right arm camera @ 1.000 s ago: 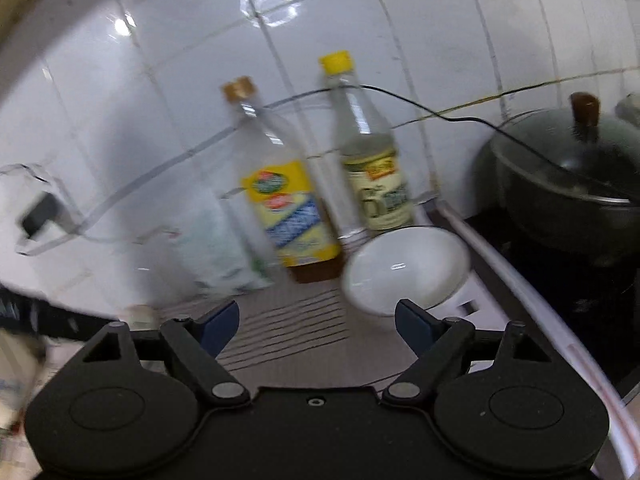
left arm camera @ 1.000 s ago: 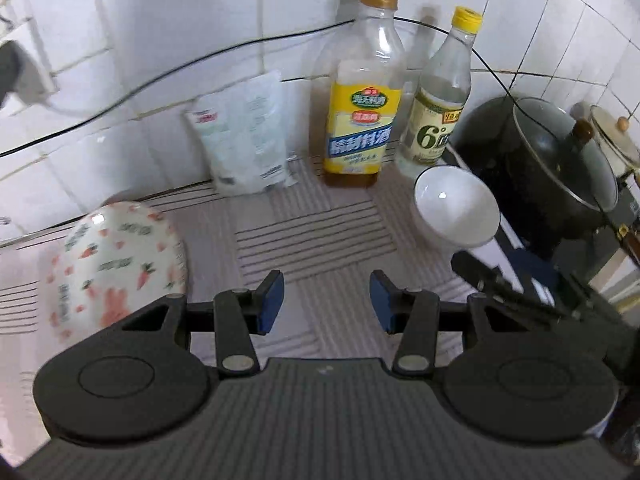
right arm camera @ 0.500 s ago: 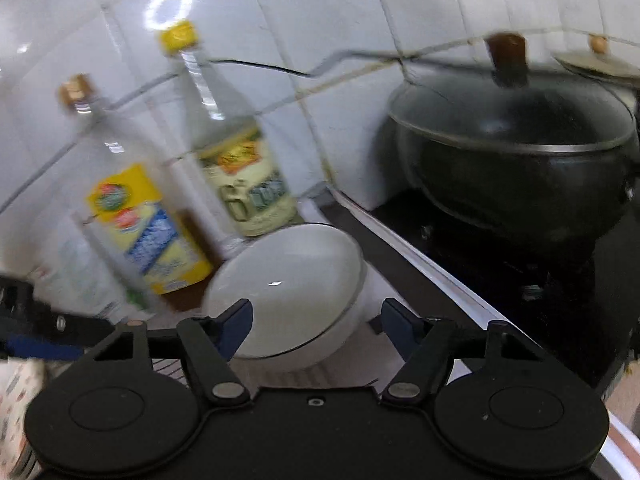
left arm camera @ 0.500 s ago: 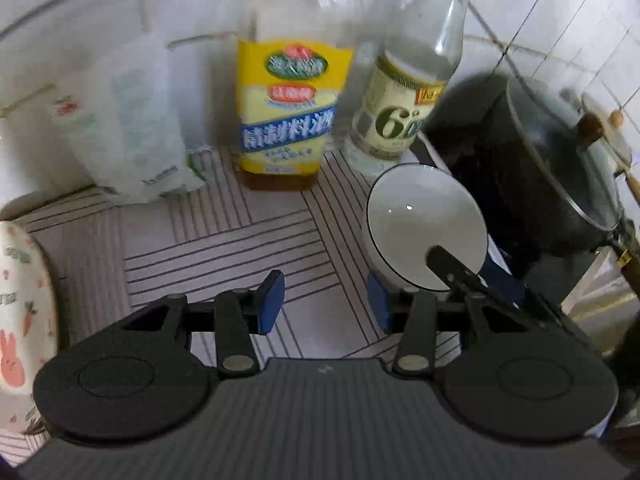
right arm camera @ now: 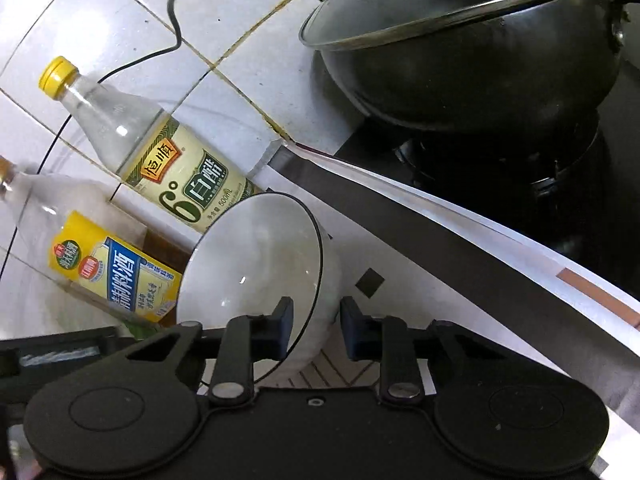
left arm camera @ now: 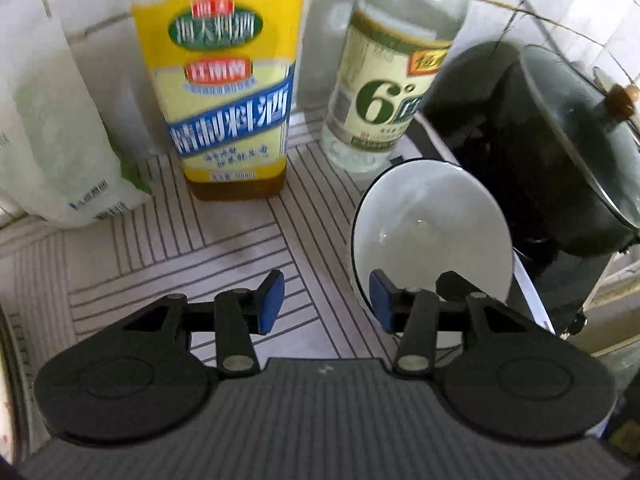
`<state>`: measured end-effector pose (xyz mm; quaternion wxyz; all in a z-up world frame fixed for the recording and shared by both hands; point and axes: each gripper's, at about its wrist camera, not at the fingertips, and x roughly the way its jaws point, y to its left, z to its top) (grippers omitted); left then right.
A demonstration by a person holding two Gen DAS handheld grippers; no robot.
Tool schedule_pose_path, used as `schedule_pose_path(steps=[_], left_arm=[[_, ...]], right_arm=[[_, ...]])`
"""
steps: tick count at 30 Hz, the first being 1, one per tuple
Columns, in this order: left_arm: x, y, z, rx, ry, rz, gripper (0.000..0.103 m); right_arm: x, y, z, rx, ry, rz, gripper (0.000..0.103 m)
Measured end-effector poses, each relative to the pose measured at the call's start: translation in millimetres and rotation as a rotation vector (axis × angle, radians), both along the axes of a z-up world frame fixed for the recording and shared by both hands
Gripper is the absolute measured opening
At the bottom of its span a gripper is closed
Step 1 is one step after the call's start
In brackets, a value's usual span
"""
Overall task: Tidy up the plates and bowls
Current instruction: 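Lift the small white bowl with both tools and carry it over the bowl stack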
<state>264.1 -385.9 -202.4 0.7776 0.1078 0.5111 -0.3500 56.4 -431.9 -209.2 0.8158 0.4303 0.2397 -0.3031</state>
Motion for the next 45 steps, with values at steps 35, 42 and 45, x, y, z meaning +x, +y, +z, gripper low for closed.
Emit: schedule_pose_path(steps=[35, 42, 45], left_arm=[[-68, 119, 62, 0.143, -0.046, 0.008, 0.011], [-84, 181, 93, 0.134, -0.092, 0.097, 0.011], [-90, 206, 104, 0.134, -0.104, 0.120, 0.011]], right_arm=[[-20, 84, 41, 0.006, 0.000, 0.363, 0.027], [-18, 128, 60, -0.001, -0.034, 0.479, 0.027], [-16, 150, 73, -0.029, -0.027, 0.538, 0.027]])
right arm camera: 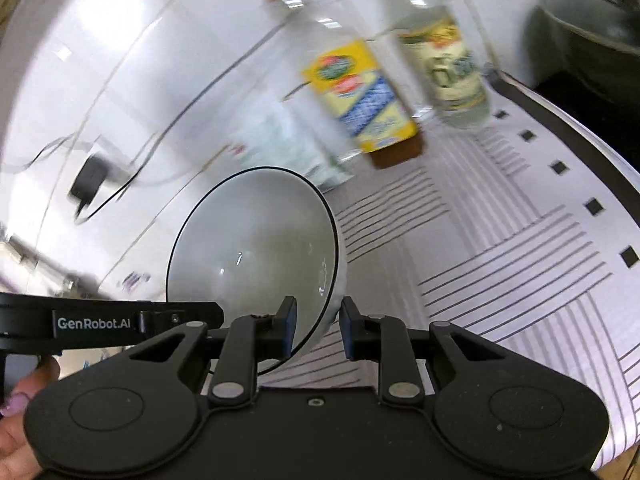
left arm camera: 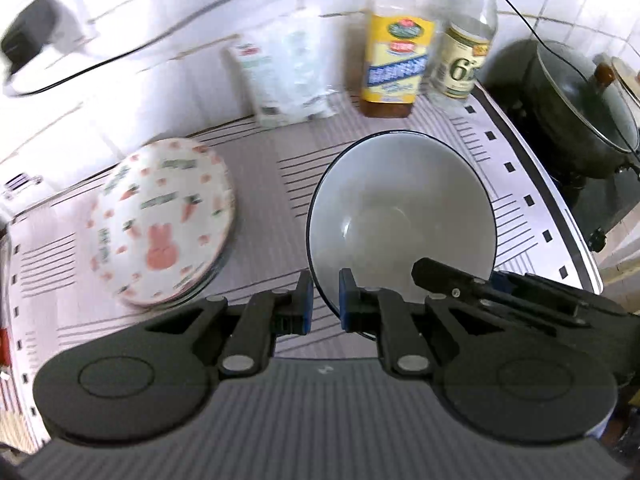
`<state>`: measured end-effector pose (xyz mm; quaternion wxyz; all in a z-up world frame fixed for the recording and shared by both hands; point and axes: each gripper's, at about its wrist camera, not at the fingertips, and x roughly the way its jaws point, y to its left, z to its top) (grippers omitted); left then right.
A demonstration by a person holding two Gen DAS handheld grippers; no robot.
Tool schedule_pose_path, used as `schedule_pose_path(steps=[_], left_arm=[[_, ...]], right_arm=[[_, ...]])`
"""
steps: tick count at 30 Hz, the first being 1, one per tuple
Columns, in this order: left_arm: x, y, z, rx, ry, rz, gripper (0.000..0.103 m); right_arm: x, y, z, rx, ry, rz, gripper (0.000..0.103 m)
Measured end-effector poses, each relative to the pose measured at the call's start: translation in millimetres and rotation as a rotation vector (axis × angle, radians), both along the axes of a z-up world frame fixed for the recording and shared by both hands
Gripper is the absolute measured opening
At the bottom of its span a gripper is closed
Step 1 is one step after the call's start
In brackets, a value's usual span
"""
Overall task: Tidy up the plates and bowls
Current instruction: 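Lift the small white bowl with both tools and carry it over the bowl stack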
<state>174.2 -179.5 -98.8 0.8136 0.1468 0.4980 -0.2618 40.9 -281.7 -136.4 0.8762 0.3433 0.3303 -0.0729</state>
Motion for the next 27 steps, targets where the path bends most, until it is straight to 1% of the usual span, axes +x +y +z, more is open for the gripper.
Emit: schedule_pose_path(steps=[7, 10, 14, 17, 20, 24, 27], left_arm=[[-15, 58, 22, -0.027, -0.006, 0.079, 0.011], [-21, 80, 24, -0.027, -0.001, 0.114, 0.011], [-28, 108, 19, -0.025, 0.008, 0.157, 0.011], [-29, 130, 11, -0.033, 0.018, 0.198, 0.011], [-24, 148, 1, -0.050, 0.042, 0.236, 0.012], [-11, 162, -13, -0.068, 0.108, 0.260, 0.011], [-1, 170, -24, -0.105, 0.170, 0.276, 0.011]], right_arm=[[-2, 48, 31, -0.019, -0.016, 0.083, 0.029], [-5, 68, 40, -0.025, -0.016, 0.118, 0.029], [-4, 93, 45, -0.048, -0.012, 0.163, 0.030], [0, 110, 43, -0.063, -0.009, 0.201, 0.030], [6, 126, 35, -0.078, -0.013, 0.235, 0.030], [17, 139, 24, -0.111, -0.010, 0.271, 0.029], [27, 145, 18, -0.156, 0.000, 0.307, 0.029]])
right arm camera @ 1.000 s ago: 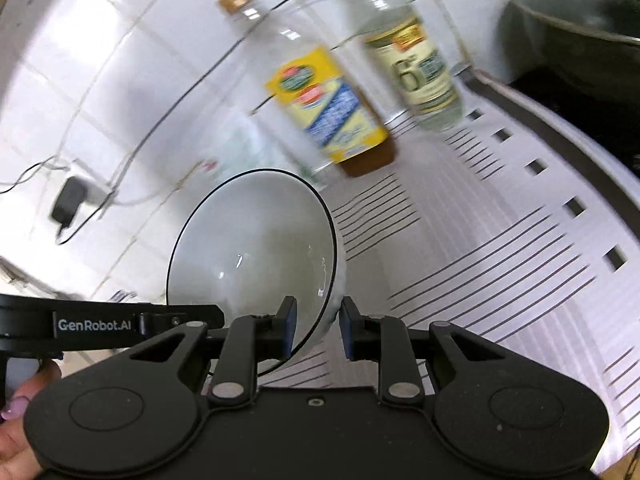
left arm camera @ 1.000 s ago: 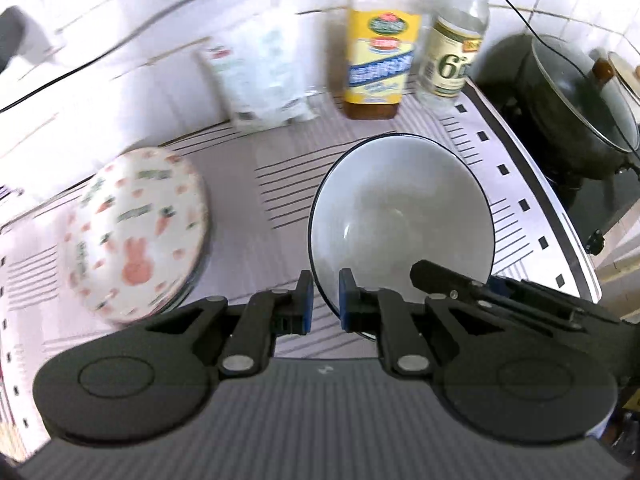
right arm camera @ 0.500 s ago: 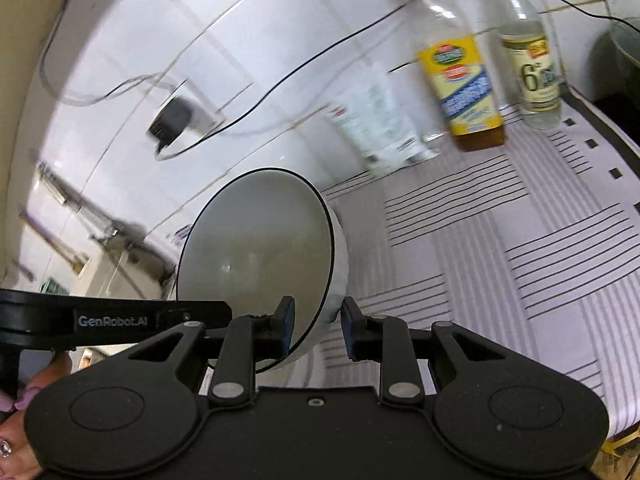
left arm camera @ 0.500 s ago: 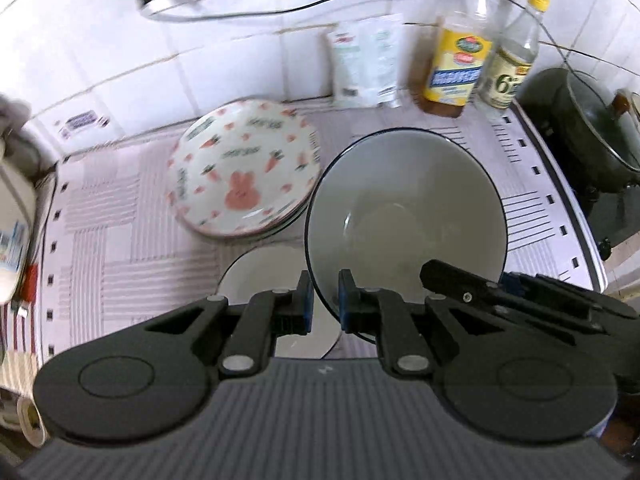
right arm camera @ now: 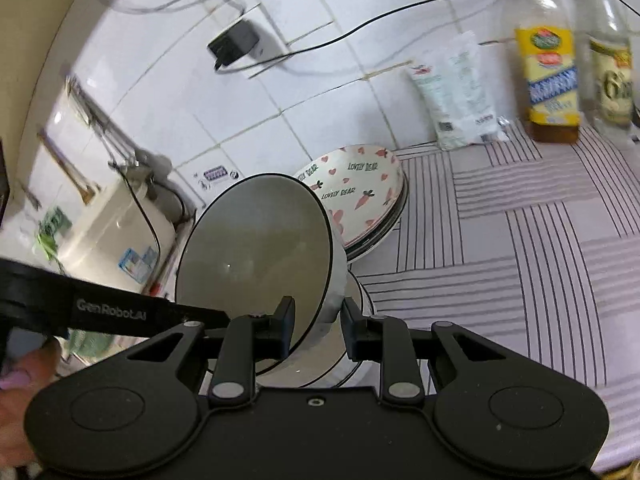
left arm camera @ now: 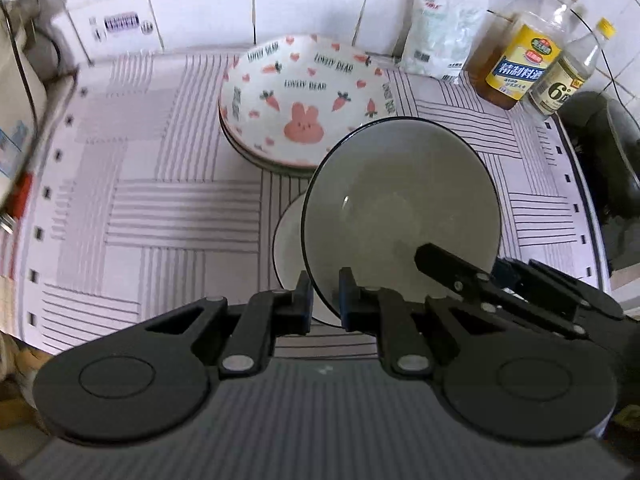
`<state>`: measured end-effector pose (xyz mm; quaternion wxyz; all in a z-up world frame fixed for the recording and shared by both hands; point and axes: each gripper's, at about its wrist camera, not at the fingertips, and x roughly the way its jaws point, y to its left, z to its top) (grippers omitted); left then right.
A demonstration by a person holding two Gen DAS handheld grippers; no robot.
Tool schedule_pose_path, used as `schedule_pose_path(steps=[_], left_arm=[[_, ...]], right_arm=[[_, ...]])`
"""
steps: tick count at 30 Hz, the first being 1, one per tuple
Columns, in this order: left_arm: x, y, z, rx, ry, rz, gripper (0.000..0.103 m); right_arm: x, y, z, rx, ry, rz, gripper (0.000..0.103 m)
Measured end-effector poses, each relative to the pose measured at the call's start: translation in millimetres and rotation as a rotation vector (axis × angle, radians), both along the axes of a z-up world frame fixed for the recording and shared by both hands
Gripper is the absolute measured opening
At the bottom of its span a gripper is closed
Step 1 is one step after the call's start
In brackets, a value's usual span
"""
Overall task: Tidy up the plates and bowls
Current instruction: 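Lift the small white bowl with both tools and carry it over the bowl stack, then lower the small bowl into the bowl stack and open both tools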
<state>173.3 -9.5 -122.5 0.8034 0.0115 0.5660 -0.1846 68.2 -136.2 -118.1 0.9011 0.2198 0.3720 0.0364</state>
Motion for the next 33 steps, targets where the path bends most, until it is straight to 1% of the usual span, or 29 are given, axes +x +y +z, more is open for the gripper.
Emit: schedule_pose_path(steps=[2, 5, 10, 14, 16, 19, 21, 24, 26, 30, 33], left_arm=[[5, 3, -7, -0.014, 0.026, 0.010, 0.012], [11, 9, -16, -0.032, 0.062, 0.034, 0.012], [20, 12, -29, -0.046, 0.135, 0.058, 0.013], [25, 10, -38, -0.039, 0.169, 0.070, 0.015], [26, 9, -39, -0.022, 0.180, 0.072, 0.018], [27, 7, -40, 0.005, 0.172, 0.056, 0.020], [28, 7, -43, 0.009, 0.178, 0.063, 0.021], [31, 9, -48, -0.012, 0.225, 0.089, 0.022], [32, 10, -50, -0.009, 0.225, 0.099, 0.022], [32, 12, -50, -0.021, 0.233, 0.103, 0.022], [31, 13, -50, -0.022, 0.222, 0.105, 0.022]], right_arm=[[7, 4, -3, -0.048, 0.013, 0.019, 0.029], [13, 10, -5, -0.094, 0.021, 0.036, 0.029], [16, 29, -8, -0.236, 0.040, 0.064, 0.029], [19, 44, -11, -0.354, 0.052, 0.088, 0.029], [23, 49, -12, -0.399, 0.059, 0.101, 0.029], [30, 55, -14, -0.475, 0.067, 0.162, 0.029], [32, 58, -14, -0.495, 0.071, 0.172, 0.029], [31, 63, -16, -0.530, 0.062, 0.175, 0.029], [30, 68, -18, -0.577, 0.056, 0.178, 0.031], [30, 75, -23, -0.674, 0.055, 0.184, 0.032], [28, 72, -23, -0.657, 0.045, 0.187, 0.032]])
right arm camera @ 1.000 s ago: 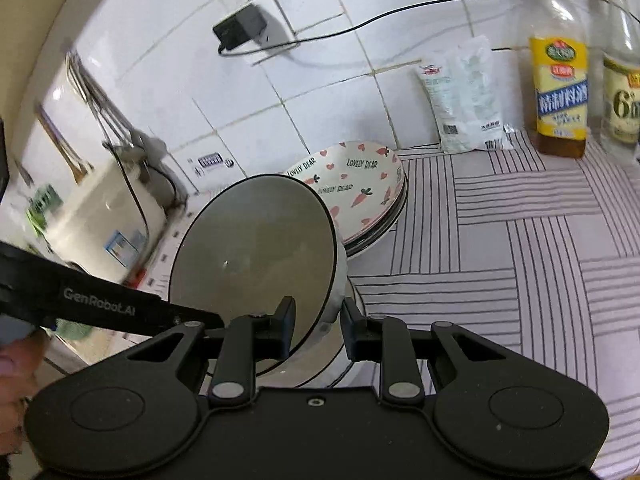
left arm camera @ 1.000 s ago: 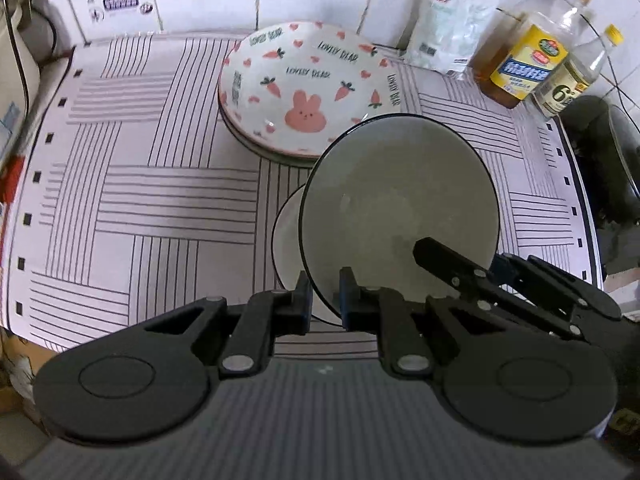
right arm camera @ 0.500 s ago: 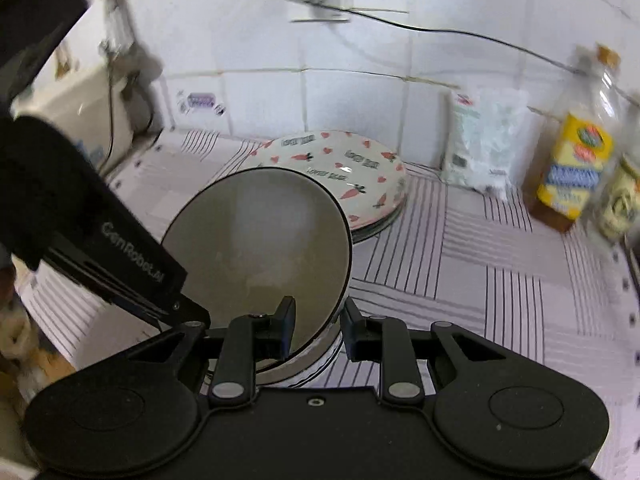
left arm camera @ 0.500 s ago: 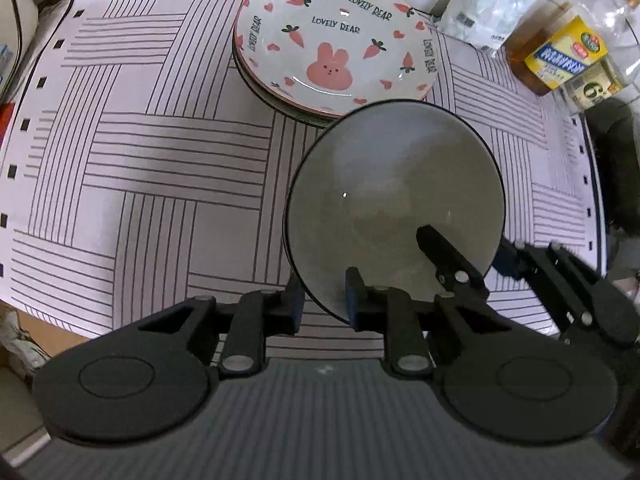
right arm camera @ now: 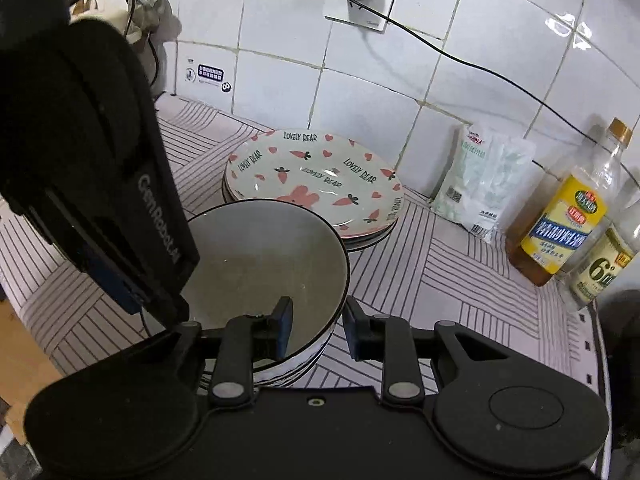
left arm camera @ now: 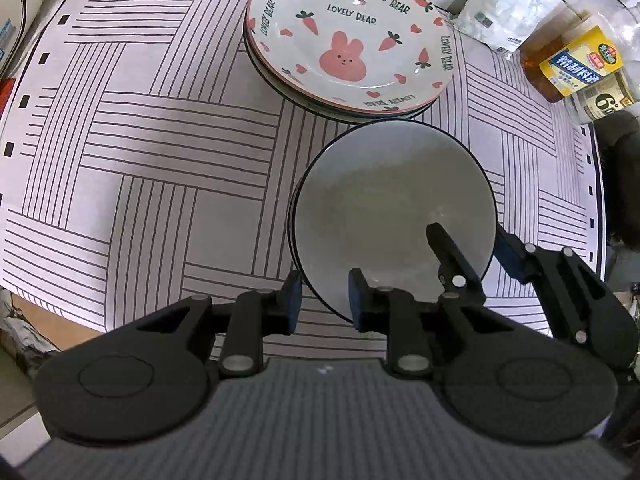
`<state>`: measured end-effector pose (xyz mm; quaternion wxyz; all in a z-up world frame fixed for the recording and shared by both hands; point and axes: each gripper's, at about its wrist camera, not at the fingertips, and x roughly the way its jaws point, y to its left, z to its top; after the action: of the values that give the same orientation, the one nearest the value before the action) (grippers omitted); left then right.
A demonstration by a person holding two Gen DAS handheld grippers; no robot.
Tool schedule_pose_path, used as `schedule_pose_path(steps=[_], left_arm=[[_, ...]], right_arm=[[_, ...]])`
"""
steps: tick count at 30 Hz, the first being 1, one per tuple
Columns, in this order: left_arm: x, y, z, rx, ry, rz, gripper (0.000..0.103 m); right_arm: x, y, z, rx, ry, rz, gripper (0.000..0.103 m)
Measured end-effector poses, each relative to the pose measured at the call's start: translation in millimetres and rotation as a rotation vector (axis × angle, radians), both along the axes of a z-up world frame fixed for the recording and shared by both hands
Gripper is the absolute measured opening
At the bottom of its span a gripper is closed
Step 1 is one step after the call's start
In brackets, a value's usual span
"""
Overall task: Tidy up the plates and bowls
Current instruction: 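Lower the small bowl into the bowl stack and open both tools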
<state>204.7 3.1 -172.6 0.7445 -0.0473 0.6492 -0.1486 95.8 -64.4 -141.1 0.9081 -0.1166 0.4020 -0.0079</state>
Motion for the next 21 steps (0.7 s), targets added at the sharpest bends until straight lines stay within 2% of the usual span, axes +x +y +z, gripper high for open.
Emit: schedule_pose_path(steps=[6, 10, 15, 17, 21], left_arm=[[-16, -2, 14, 0.039, -0.108, -0.040, 0.025], [-28, 1, 25, 0.032, -0.171, -0.043, 0.028], [-42, 9, 37, -0.016, -0.252, -0.065, 0.031], [-45, 11, 39, -0.027, -0.264, -0.062, 0.031], [-53, 16, 43, -0.058, -0.277, -0.055, 0.031]], right_arm=[[-12, -9, 9, 0.090, -0.028, -0.034, 0.033], [-31, -14, 21, 0.112, -0.066, -0.042, 0.040], [-56, -21, 32, 0.177, -0.108, -0.047, 0.044], [-67, -25, 34, 0.215, -0.132, -0.064, 0.051], [-81, -35, 36, 0.281, -0.140, -0.101, 0.053]])
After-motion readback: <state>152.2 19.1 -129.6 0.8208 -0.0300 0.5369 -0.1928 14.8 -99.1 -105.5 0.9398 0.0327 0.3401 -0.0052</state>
